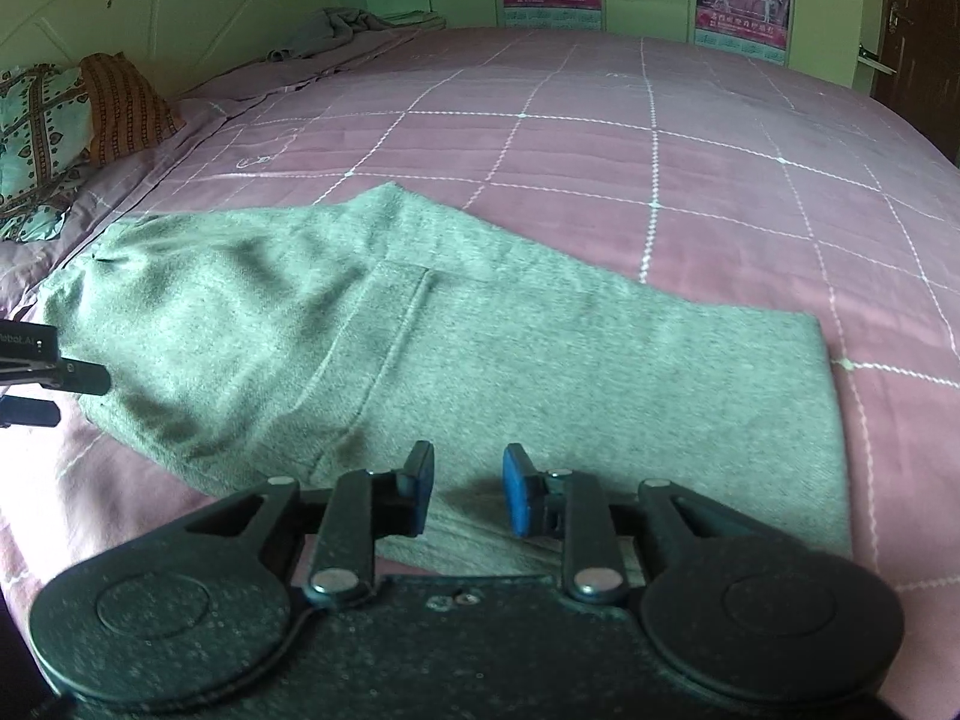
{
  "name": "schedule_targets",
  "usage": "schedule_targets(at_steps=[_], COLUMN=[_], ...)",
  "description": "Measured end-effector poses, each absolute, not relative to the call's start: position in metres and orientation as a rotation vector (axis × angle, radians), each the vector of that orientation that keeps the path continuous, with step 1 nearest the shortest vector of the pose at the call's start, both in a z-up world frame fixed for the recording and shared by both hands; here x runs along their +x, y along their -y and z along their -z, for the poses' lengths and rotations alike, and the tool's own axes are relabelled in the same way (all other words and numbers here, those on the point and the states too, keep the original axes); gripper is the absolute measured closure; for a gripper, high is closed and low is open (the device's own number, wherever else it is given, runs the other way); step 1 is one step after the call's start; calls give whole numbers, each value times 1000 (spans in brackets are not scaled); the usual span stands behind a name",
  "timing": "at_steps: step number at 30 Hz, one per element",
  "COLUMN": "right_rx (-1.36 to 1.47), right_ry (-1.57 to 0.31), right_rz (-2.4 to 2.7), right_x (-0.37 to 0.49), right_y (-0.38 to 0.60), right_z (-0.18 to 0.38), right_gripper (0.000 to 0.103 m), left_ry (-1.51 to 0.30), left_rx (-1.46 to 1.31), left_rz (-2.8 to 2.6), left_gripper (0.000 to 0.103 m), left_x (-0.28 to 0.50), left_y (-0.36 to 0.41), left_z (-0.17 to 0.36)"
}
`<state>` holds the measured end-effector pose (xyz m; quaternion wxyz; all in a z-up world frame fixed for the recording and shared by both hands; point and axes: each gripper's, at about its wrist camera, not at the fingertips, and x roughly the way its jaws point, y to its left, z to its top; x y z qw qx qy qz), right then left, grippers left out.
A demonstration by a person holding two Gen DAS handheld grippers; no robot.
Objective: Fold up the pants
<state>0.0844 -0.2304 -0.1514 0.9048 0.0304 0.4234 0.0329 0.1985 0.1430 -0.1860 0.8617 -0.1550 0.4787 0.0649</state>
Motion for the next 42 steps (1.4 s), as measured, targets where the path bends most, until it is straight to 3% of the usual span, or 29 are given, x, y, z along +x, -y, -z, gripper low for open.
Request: schedule_targets(at_steps=[10,22,24,28,30,31,37,42], right_rx=[34,42,36,25,18,17,34,40], right_ry=[-913,-918,-919,-921,-923,-925,-935,-938], right_rz=[-87,-71,-67,-61,-60,-60,-66,-69], right_x=[99,105,106,108,109,109,111,111], right_y=[213,211,210,207,206,206,208,209], right_z=[166,174,174,175,176,175,173,171], right_gripper=[76,74,74,73,72,72,72,72], left_ry=[-974,-880,-869,-856,-857,-844,-856,-816], left_rx=[-617,-863,-869,-896,-923,-947,-898,-781], left_rz=[-203,-106,-110,-121,-132,-123,-130,-132], left_gripper=[33,34,51,58,79,83,83,85], left_x=[205,234,242,257,260,259,263,264], left_y=[-213,-230,-229,-224,-225,-227,-225,-211], left_z=[209,246,252,262,263,261,268,237])
